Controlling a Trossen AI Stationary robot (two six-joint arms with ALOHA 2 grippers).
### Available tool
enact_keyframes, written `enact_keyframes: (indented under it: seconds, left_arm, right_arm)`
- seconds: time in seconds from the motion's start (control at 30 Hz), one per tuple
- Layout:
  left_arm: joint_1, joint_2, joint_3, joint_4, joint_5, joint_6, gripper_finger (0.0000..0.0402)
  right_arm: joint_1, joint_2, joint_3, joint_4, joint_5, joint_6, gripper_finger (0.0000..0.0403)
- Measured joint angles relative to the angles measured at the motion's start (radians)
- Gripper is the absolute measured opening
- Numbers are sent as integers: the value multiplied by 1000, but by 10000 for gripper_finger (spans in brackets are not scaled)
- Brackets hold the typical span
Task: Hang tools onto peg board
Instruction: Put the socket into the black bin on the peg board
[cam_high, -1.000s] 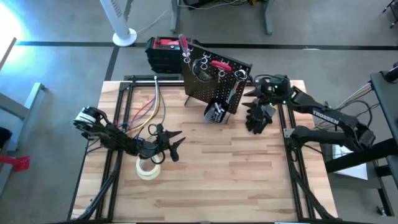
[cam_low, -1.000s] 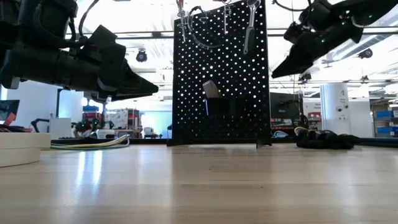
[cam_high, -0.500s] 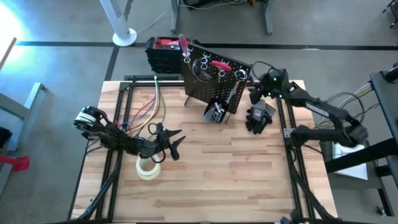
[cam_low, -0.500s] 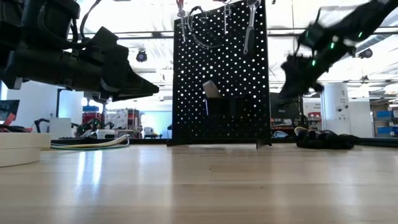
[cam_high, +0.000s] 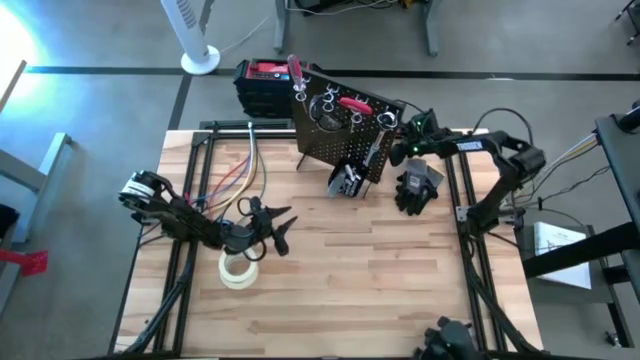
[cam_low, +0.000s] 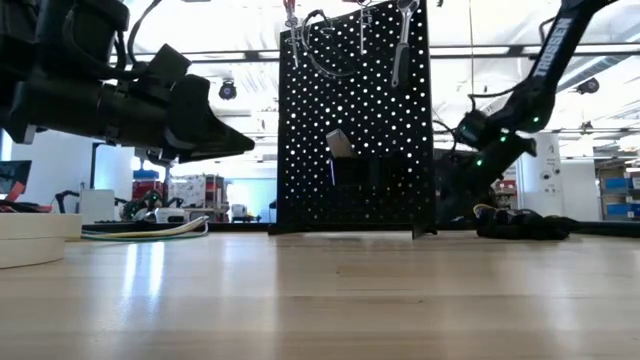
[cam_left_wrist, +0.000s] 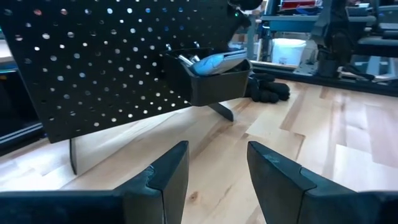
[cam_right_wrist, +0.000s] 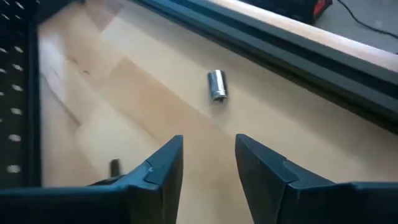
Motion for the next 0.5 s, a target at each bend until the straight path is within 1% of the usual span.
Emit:
enact_keyframes:
  seconds: [0.1, 0.2, 0.3, 0.4, 0.5]
  left_arm:
    - [10, 0, 0, 0, 0, 3, 153]
    - [20, 0, 0, 0, 0, 3, 153]
    - [37, 0, 0, 0, 0, 3, 153]
    - [60, 0, 0, 0, 0, 3, 153]
    - [83, 0, 3, 0, 3, 3, 153]
  right_arm:
    - [0, 34, 34, 0, 3, -31, 147]
    - [0, 30, 65, 9, 2, -37, 165]
    - [0, 21, 96, -18, 4, -16, 177]
    - [7, 21, 150, -85, 33, -11, 183]
    - [19, 46, 232, -211, 54, -30, 183]
